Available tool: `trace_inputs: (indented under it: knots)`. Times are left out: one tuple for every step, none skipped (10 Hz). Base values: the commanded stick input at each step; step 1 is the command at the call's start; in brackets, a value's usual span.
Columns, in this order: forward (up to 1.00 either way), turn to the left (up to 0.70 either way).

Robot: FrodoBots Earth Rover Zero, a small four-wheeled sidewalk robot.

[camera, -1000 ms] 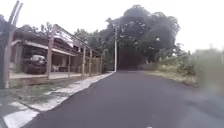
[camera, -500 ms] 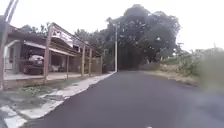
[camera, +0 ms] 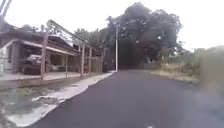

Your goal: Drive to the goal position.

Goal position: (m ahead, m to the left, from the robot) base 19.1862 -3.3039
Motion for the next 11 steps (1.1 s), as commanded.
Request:
trace_inputs:
  knots:
    - [0.50, 0.00]
    - [0.50, 0.00]
    - [0.50, 0.00]
    - [0.50, 0.00]
    - [0.50, 0.00]
    - [0.50, 0.00]
    - [0.50, 0.00]
    - [0.50, 0.00]
    - [0.50, -0.50]
    - [0.50, -0.50]
    - [0.50, -0.50]
